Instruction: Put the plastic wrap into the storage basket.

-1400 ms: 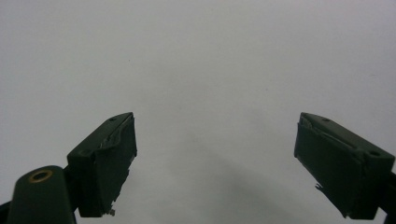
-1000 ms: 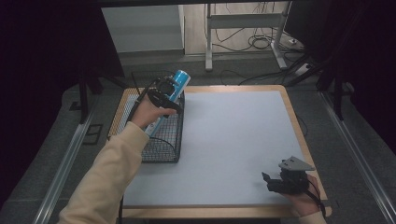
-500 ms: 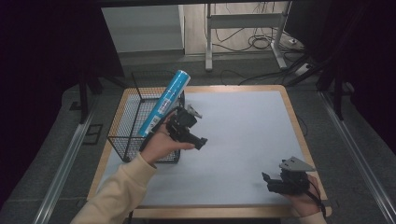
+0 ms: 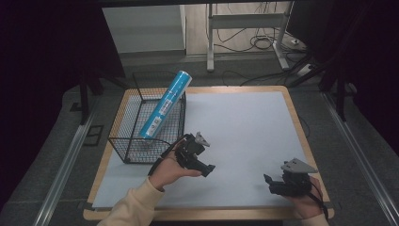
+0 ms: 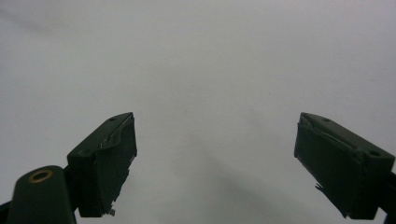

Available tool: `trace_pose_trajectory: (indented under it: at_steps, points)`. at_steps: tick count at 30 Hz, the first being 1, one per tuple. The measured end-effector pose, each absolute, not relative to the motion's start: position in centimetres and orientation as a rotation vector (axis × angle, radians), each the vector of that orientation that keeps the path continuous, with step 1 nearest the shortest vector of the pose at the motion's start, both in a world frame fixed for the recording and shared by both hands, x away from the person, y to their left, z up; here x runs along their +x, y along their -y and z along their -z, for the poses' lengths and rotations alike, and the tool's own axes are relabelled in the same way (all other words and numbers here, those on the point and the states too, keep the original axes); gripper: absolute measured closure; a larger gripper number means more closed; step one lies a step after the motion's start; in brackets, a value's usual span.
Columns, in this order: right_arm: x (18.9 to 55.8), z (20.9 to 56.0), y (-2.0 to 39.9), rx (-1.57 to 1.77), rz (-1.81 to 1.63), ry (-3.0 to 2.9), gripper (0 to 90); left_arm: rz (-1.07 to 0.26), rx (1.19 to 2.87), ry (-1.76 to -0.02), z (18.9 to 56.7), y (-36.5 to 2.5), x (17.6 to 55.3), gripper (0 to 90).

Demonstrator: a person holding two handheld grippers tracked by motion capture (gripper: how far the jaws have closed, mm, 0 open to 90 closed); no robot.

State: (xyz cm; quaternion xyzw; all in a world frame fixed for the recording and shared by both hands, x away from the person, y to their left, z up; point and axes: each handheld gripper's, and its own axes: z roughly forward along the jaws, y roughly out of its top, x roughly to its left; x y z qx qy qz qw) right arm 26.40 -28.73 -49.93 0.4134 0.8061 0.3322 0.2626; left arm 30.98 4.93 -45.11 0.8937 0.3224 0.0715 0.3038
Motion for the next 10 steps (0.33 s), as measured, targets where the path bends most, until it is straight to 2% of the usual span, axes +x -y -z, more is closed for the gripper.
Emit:
trace_pose_trajectory:
  at_steps: [10]
  points:
    - [26.42, 49.86, 28.75, 1.116, -0.901, -2.166, 13.3, -0.195, 2.370, -0.845, 45.85, -5.03, 30.27, 14.7]
